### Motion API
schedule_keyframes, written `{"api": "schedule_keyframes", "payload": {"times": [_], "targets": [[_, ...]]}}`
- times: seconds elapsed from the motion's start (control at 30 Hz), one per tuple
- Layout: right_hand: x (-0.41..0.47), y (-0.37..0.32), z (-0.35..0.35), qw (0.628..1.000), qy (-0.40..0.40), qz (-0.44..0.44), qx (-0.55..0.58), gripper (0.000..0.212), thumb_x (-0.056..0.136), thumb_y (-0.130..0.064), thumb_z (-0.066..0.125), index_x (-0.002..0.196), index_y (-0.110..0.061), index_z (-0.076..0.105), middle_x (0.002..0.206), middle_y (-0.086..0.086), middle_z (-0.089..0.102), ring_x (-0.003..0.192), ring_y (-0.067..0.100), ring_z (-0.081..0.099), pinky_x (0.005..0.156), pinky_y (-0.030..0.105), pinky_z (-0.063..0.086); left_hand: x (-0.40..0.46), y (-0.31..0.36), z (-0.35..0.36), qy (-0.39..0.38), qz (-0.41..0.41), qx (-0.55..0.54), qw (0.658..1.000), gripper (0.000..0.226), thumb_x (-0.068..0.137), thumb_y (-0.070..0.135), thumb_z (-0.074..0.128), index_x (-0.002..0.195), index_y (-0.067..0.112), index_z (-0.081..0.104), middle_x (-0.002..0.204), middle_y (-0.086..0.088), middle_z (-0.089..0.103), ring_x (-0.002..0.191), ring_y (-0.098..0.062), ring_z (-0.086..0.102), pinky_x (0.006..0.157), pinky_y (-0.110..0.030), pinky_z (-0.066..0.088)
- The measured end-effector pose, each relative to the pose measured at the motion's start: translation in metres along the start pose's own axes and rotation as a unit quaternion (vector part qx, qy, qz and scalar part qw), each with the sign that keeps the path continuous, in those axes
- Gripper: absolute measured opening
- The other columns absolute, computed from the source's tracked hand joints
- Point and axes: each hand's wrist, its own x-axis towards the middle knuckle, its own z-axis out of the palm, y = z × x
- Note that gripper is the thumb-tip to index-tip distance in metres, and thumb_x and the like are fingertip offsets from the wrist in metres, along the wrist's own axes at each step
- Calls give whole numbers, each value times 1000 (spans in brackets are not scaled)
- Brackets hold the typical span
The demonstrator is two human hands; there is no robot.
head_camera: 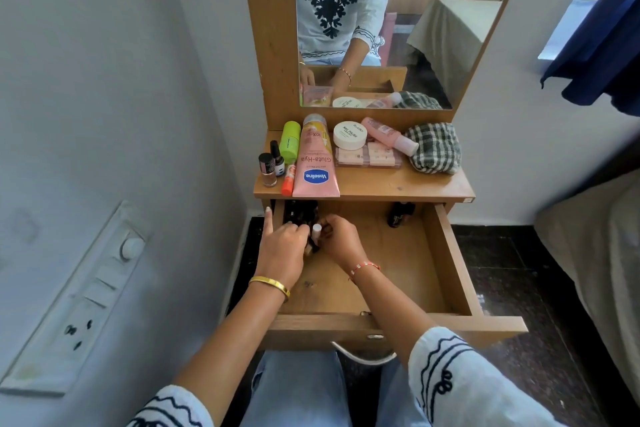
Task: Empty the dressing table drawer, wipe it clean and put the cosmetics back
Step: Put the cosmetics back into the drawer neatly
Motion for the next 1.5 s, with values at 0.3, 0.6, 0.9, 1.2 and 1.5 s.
{"api": "schedule_keyframes", "payload": {"times": [0.3, 0.6, 0.9, 1.2, 1.5], "targets": [[0, -2, 6, 1000, 14, -17, 3, 19, 88, -12, 60, 106, -8, 62, 103, 10, 66, 89, 18, 58, 70, 23, 43, 3, -2, -5, -9, -22, 62, 998, 21, 92, 16, 48, 109, 16, 62, 108, -3, 64, 114, -24, 48, 116, -49, 3], [-1, -7, 9, 999, 32, -18, 14, 22, 90, -8, 57, 112, -6, 60, 108, 13, 65, 99, 24, 60, 84, 33, 51, 8, -5, -4, 7, -51, 58, 997, 26, 93, 12, 47, 115, 19, 58, 113, -3, 62, 116, -25, 47, 114, -50, 15], [-2, -9, 14, 999, 36, -15, 25, 25, 89, -7, 58, 115, -7, 57, 110, 12, 65, 101, 23, 60, 83, 28, 50, 12, -10, 1, 22, -50, 52, 997, 26, 93, 12, 47, 116, 19, 56, 112, -3, 65, 113, -25, 51, 115, -51, 13], [-6, -11, 13, 998, 50, -6, 37, 26, 88, -15, 62, 113, -11, 56, 105, 8, 65, 95, 20, 62, 82, 33, 54, 10, -13, 1, 30, -57, 11, 998, 31, 89, 20, 56, 120, 21, 54, 115, -2, 62, 113, -24, 53, 115, -51, 12], [-31, -32, -13, 982, 160, -61, 75, 16, 86, -15, 62, 102, -13, 60, 99, 1, 64, 90, 14, 60, 77, 28, 52, 5, -22, -6, 203, -89, -202, 954, 29, 83, 35, 53, 89, 10, 68, 81, -8, 68, 74, -28, 63, 80, -44, 51]]}}
